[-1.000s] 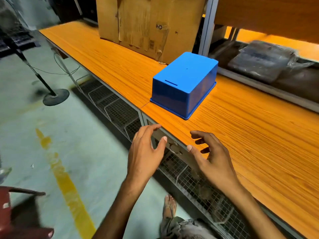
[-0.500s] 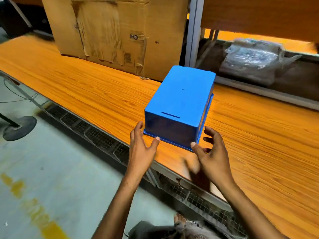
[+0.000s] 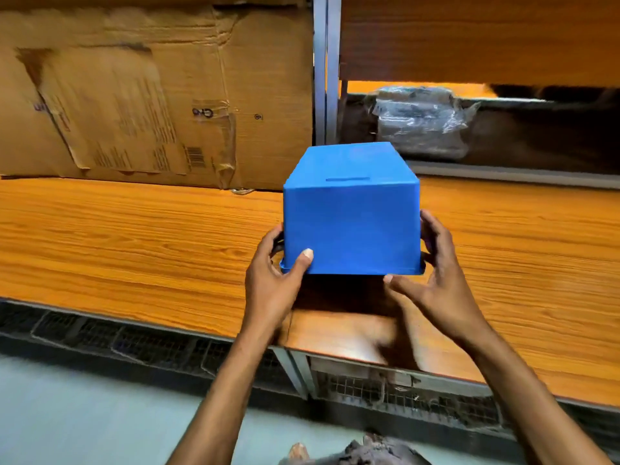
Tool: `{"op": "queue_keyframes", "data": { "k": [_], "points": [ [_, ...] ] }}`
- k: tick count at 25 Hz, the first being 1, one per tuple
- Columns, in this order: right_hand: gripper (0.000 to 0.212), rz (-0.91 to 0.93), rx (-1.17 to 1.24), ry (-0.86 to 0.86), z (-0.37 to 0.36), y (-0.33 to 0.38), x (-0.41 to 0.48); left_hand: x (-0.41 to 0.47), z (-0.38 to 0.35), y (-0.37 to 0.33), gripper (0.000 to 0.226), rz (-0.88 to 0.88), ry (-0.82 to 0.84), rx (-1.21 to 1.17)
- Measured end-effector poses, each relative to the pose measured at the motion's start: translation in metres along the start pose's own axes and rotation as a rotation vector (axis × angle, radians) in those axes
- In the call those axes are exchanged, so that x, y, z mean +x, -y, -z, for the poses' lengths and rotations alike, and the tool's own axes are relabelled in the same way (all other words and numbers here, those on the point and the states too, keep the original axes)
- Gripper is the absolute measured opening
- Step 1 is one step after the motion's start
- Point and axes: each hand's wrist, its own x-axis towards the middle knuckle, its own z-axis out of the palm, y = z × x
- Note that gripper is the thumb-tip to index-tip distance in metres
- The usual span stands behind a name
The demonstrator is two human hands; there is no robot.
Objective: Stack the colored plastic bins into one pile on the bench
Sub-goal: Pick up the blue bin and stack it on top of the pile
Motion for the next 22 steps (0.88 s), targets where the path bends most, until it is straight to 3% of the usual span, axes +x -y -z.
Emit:
{"op": "queue_keyframes", "data": {
  "k": [3,7,10,13,16,19,22],
  "points": [
    [0.108,0.169,-0.018,-0.040,0.012,0.047,0.022,0.029,0.013,-0.052,0.041,-0.144,-0.024,-0.189],
    [0.067,0.363,-0.099,-0.278,0.021,0.085,0.049,0.055,0.022,-0.104,0.036,-0.164,-0.052,-0.357],
    [0.042,0.372,-0.098,-0.494,0.023,0.098,0.059,0.060,0.024,-0.129,0.041,-0.227,0.050,-0.415],
    [0.031,0.254,0.049,-0.763,0.023,0.102,0.064,0.054,0.018,-0.136,0.049,-0.340,0.184,-0.319],
    [0.023,0.147,0.118,-0.842,0.032,0.092,0.066,0.042,0.014,-0.106,0.067,-0.387,0.272,-0.076],
    [0.022,0.080,0.403,-0.840,0.045,0.085,0.066,0.026,0.007,-0.074,0.070,-0.540,0.172,0.208],
    [0.013,0.010,0.514,-0.784,0.056,0.077,0.068,0.019,-0.009,-0.076,0.066,-0.710,0.051,0.271]
  ]
}}
